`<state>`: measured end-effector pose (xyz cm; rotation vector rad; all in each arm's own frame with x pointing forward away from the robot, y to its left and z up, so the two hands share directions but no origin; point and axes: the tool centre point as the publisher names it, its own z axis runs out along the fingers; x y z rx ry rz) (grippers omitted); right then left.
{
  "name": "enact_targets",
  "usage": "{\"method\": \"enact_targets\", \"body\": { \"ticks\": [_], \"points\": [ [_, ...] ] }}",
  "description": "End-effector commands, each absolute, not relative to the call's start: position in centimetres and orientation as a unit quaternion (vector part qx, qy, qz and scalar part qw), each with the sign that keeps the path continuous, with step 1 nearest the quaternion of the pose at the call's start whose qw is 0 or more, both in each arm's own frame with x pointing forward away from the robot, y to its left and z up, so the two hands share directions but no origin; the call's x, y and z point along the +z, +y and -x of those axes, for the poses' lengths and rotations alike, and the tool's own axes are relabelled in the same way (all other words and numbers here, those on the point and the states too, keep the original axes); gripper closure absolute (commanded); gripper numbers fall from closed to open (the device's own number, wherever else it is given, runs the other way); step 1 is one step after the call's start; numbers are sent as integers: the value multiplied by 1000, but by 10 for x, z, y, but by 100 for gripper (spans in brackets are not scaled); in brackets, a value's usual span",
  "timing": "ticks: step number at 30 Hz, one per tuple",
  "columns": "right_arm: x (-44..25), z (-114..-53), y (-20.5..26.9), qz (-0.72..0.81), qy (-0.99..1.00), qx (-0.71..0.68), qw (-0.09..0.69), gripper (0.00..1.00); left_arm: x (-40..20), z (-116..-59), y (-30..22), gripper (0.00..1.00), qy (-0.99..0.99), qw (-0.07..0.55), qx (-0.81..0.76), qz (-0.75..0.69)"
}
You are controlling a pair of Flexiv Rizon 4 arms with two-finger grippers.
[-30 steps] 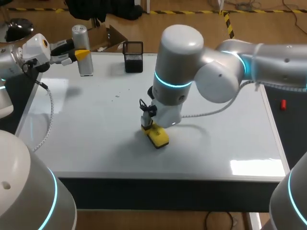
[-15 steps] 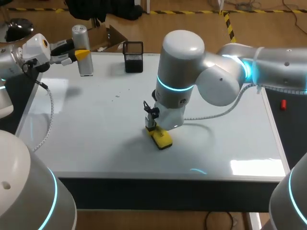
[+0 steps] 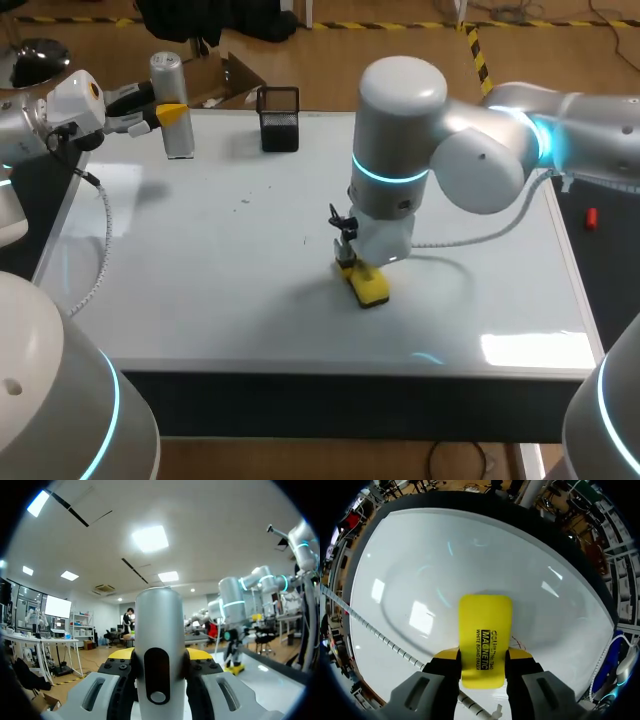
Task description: Pick up the inspection probe, press it on each red-marked spot on the whiteboard one by one, put down the probe, pick up the eraser, and wipe off all the red marks.
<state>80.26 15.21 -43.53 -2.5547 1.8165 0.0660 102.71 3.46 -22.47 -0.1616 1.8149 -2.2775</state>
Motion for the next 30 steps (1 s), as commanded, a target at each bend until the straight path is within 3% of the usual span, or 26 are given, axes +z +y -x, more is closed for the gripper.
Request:
{"method": "enact_targets", "body": {
  "ticks": [1,30],
  "points": [
    [-460,-803,134,814,580,22,7,100,-223,-1027,35,100,619,112,-776,55],
    [-386,-821,107,824,565,-10,50,100,-223,-1027,35,100,619,112,-776,55]
  ]
}}
